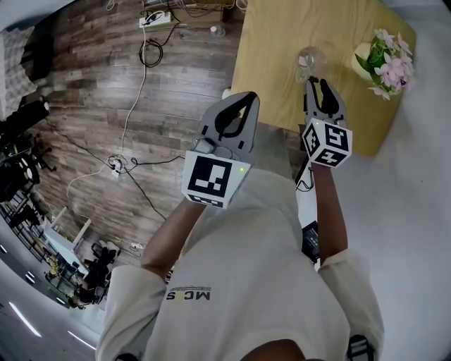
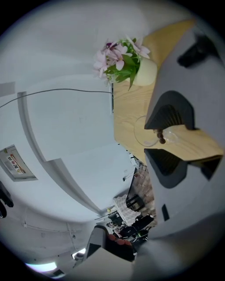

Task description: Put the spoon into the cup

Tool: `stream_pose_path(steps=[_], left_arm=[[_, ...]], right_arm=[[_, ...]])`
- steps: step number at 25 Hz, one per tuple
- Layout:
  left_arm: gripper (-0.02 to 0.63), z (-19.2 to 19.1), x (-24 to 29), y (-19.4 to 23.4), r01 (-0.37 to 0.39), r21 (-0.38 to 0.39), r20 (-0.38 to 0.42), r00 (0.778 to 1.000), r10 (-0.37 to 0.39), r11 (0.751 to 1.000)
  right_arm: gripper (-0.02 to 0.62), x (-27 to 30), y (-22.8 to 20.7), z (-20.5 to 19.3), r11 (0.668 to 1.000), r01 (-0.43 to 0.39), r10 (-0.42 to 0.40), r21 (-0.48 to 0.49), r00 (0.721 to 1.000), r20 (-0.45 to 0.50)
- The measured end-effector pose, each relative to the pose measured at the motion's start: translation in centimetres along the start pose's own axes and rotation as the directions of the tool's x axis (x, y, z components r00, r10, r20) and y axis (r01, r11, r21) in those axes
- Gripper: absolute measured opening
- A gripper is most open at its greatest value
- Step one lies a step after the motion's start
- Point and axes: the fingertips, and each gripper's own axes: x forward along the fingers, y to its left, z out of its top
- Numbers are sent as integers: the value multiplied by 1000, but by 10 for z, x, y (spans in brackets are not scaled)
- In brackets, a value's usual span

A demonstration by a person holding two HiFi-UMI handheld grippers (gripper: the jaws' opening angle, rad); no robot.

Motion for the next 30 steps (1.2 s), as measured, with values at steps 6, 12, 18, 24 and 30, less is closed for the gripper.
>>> stream_pose_path(steps=[6, 12, 18, 24, 30], left_arm=[[11, 15, -11, -1, 19, 0, 35, 999, -19, 1000], [11, 28, -25, -7, 48, 5, 64, 997, -48, 999], [11, 47, -38, -8, 69, 29, 109, 991, -72, 997], [12, 52, -52, -8, 79, 39, 128, 988, -84, 996], [11, 70, -64, -9, 87, 56, 178, 979, -96, 995]], right_arm=[[137, -24, 3, 18, 999, 40, -40, -1, 998, 39], [68, -54, 21, 43, 999, 40, -36, -38, 995, 97], [48, -86, 44, 82, 995, 23, -7, -92, 985, 175], [41, -120, 57, 100, 995, 28, -9, -94, 981, 196], [41, -151, 73, 133, 993, 14, 18, -121, 967, 255]])
